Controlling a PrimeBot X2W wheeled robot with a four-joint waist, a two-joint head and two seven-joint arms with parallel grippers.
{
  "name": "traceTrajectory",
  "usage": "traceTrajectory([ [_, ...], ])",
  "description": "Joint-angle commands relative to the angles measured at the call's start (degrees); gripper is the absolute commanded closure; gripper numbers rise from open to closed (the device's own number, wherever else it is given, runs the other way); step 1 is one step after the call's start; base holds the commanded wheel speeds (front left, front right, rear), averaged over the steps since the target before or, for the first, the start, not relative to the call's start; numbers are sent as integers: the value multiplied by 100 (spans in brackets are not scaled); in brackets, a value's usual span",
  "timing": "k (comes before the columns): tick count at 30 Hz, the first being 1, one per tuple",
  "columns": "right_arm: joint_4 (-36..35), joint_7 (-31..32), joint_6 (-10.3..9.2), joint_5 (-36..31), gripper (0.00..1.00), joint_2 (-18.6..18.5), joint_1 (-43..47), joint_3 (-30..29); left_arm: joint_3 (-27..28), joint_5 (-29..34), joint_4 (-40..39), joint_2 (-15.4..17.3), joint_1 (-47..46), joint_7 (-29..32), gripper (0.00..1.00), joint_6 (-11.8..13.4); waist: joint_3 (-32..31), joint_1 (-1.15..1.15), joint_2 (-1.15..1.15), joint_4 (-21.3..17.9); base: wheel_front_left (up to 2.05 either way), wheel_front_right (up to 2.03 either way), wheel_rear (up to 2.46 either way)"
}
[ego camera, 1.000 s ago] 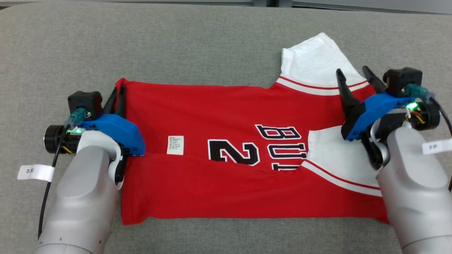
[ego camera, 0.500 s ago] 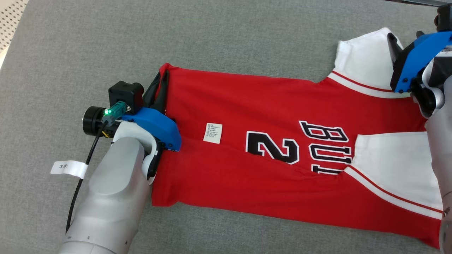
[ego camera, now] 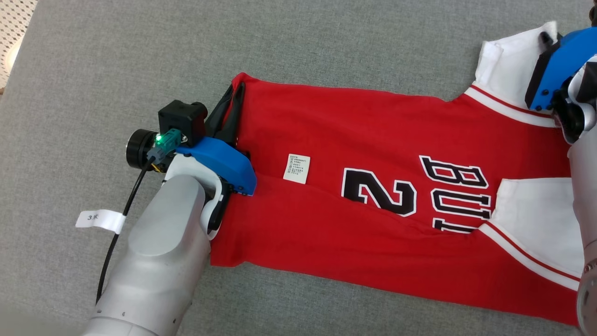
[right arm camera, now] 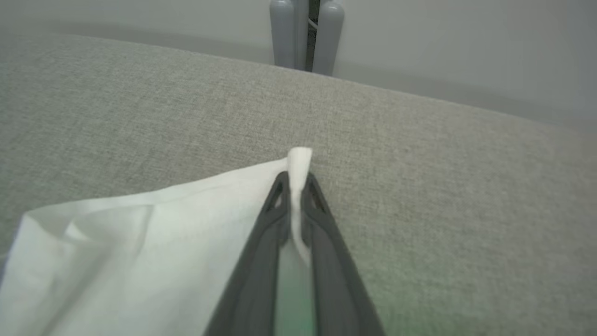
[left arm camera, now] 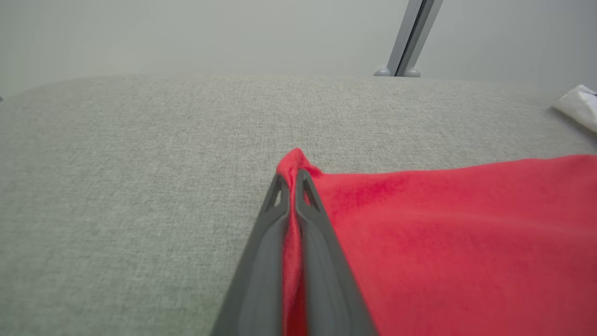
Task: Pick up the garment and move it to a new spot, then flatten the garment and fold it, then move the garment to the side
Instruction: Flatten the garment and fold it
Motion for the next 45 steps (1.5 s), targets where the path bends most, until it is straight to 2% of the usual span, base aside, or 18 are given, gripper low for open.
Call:
traceTrajectory([
  [1, -21, -142, -2, -120, 100, -26, -31, -13, -15, -24, -36, -6, -17, -24, 100, -9, 17, 0, 0, -3, 0, 0, 0],
  [10, -426, -1723, -2, -462, 100, 122, -99, -496, 307, -30, -353, 159, 97, -24, 100, 7, -140, 0, 0, -219, 0, 0, 0],
  [11, -426, -1723, -2, -462, 100, 122, -99, -496, 307, -30, -353, 159, 97, -24, 100, 7, -140, 0, 0, -219, 0, 0, 0],
  [16, -356, -2478, -1, -324, 100, 353, -74, -538, 622, 37, -588, 339, 239, -24, 100, 43, -436, 0, 0, -531, 0, 0, 0],
  [20, -253, -2677, -1, -86, 100, 473, 169, -354, 764, 92, -693, 411, 376, -24, 100, 41, -616, 0, 0, -694, 0, 0, 0],
  [24, -337, -2823, -1, 473, 100, 560, 665, -79, 894, 234, -790, 508, 706, -24, 100, 34, -913, 0, 0, -890, 0, 0, 0],
  [35, -1648, -2855, -1, 2158, 100, 654, 3355, 600, 1251, 373, -971, 547, 2118, -24, 100, 2, -1748, 0, 0, -1251, 0, 0, 0],
  [39, -1873, -2856, -1, 2533, 100, 686, 4129, 788, 1355, 408, -929, 528, 2627, -24, 100, -3, -1969, 0, 0, -1334, 0, 0, 0],
  [43, -1901, -2820, -1, 2740, 100, 712, 4538, 911, 1451, 416, -886, 451, 3035, -24, 100, -6, -2076, 0, 0, -1385, 0, 0, 0],
  [44, -1889, -2812, -1, 2765, 92, 700, 4582, 906, 1484, 410, -886, 431, 3099, -24, 66, -7, -2086, 0, 0, -1387, 0, 0, 0],
  [45, -1898, -2815, -1, 2789, 12, 684, 4599, 889, 1529, 417, -931, 399, 3155, -24, 12, -6, -2103, 0, 0, -1384, 0, 0, 0],
])
